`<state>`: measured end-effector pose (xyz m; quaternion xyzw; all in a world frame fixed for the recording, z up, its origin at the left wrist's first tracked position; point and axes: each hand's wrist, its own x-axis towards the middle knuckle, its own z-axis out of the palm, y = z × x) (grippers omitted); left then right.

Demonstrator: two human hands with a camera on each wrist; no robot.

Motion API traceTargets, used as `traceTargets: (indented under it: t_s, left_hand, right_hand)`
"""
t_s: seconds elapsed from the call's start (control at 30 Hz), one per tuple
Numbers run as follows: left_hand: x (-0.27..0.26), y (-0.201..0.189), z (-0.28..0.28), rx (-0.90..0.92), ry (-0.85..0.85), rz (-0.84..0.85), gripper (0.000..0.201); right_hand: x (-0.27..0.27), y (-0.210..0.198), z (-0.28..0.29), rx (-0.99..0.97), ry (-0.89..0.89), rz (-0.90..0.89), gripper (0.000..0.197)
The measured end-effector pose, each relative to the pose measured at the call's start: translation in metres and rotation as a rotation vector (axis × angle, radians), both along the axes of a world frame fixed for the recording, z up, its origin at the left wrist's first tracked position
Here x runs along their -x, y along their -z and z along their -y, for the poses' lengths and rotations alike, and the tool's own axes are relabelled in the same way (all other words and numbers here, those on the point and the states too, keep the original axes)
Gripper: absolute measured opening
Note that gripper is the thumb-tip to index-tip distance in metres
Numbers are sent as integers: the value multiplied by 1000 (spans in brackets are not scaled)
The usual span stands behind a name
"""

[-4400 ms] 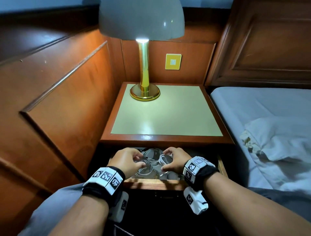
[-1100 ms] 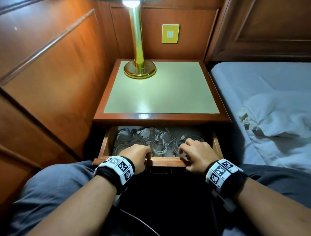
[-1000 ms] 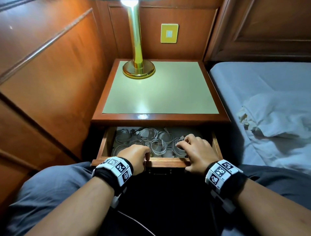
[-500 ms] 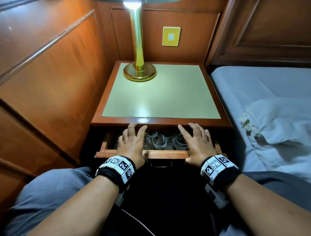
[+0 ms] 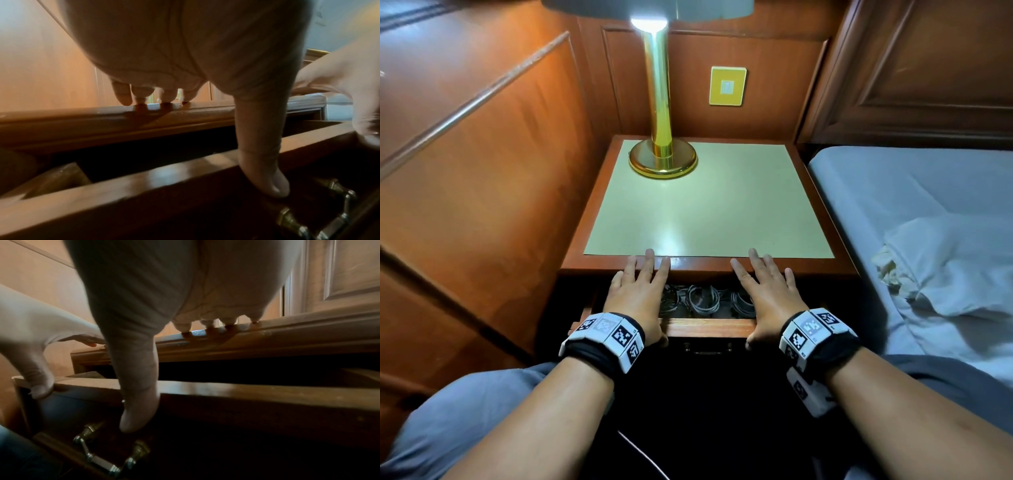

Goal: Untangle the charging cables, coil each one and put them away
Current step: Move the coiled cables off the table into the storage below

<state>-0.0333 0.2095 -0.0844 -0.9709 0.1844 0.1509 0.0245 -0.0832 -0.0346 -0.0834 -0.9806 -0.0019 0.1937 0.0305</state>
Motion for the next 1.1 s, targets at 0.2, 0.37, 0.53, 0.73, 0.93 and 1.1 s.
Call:
traceTargets:
  t_s: [0.2, 0.37, 0.53, 0.73, 0.93, 1.1]
  left_hand:
    - [-2, 0, 2, 21, -2, -10, 143]
    - [-2, 2, 0, 27, -5, 18, 141]
    - [-2, 0, 0, 34, 1, 19, 146]
    - [-1, -2, 3, 46, -27, 54, 136]
    - [-2, -3, 4, 72, -56, 97, 126]
    - [-9, -1, 7, 65, -41, 213, 104]
  right_hand:
    - [-5, -1, -12, 23, 32, -6, 159]
    - [-6, -5, -24, 32, 60, 4, 159]
    - [-7, -6, -24, 35, 62, 6, 159]
    - [-8, -2, -21, 23, 58, 32, 156]
    - [-7, 2, -18, 54, 57, 95, 146]
    - [-8, 5, -20, 81, 79, 240, 119]
